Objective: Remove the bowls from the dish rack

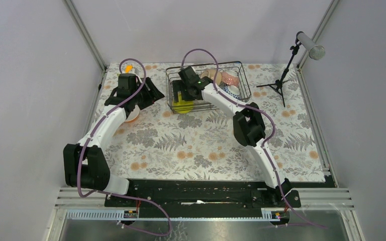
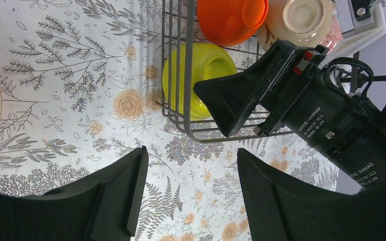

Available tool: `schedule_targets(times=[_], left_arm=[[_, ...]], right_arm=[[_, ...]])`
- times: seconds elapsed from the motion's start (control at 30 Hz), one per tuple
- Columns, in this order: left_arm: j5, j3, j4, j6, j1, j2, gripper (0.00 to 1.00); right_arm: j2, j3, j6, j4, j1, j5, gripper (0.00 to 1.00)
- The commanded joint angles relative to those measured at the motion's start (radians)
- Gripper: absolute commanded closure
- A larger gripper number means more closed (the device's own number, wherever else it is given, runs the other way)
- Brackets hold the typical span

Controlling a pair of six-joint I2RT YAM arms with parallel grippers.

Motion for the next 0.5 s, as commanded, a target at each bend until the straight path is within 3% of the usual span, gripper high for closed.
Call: schedule_targets(times=[0.0, 0.13, 0.3, 0.47], left_arm=[[-0.005, 0.002, 0.027, 0.017, 0.000, -0.015, 0.30], [0.004, -0.006, 0.044, 0.012, 0.000, -0.012, 0.30], [0.034, -0.010, 0.064, 0.002, 0.000, 0.009, 0.30], [0.057, -0.009, 0.089, -0.006, 0.000, 0.020, 0.30]], right_arm=[[0.003, -0.026, 0.081, -0.076, -0.041, 0.015, 0.03], [-0.081, -0.121, 0.101, 0.033, -0.066, -0.039, 0.13], [-0.105, -0.124, 0.127, 0.054, -0.075, -0.080, 0.25], [-0.124, -0.128, 0.149, 0.063, -0.089, -0.093, 0.27]])
